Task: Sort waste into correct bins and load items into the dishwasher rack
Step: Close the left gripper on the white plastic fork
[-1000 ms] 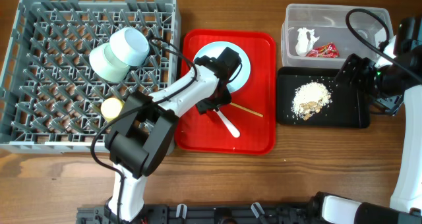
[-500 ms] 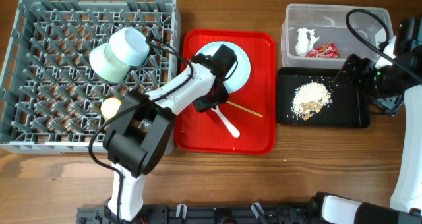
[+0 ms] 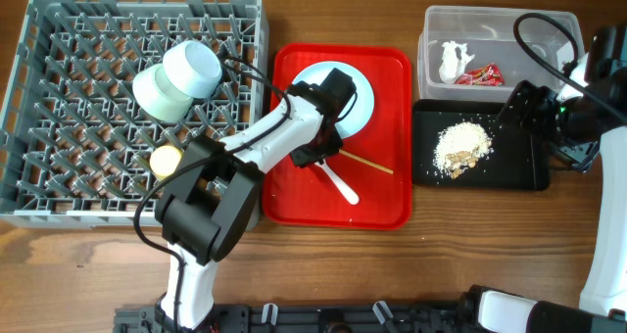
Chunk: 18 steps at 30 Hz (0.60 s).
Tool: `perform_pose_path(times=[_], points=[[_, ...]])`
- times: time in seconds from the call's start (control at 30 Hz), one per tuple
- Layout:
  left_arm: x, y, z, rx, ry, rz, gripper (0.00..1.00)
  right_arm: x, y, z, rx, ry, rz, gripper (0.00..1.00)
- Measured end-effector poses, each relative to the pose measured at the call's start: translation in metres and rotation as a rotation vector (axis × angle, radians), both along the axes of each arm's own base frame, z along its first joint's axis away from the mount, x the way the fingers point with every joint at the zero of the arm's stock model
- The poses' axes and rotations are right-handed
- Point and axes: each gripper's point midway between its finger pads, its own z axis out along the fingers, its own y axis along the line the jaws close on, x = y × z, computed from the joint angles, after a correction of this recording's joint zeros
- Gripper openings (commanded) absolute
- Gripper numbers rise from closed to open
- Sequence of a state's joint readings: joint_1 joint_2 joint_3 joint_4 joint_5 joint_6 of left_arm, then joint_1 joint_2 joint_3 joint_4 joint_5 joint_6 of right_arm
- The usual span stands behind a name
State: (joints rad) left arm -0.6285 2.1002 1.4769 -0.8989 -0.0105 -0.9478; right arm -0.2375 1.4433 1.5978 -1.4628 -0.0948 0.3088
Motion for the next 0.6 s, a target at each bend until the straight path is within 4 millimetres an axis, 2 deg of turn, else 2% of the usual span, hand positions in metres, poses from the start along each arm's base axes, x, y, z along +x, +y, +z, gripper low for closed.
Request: perform_pose_path(times=[0.3,0.4,0.6], points=[[-0.0007,-0.0020,0.0000,-0.002,-0.002,-0.005,0.29,-0.0001,0.0000,0.0000,0.000,0.000,0.000,1.00],[-0.0010,-0.0021,0.0000,-0.002,-0.001,-0.005,0.22,-0.0001,0.0000,0.0000,0.000,0.000,0.000,1.00],[-0.0017,-0.0033,0.0000,-0.008,0.003,-0.005,0.24,-0.0014,0.0003,-0.0004,0.001,0.006,0.000,1.00]])
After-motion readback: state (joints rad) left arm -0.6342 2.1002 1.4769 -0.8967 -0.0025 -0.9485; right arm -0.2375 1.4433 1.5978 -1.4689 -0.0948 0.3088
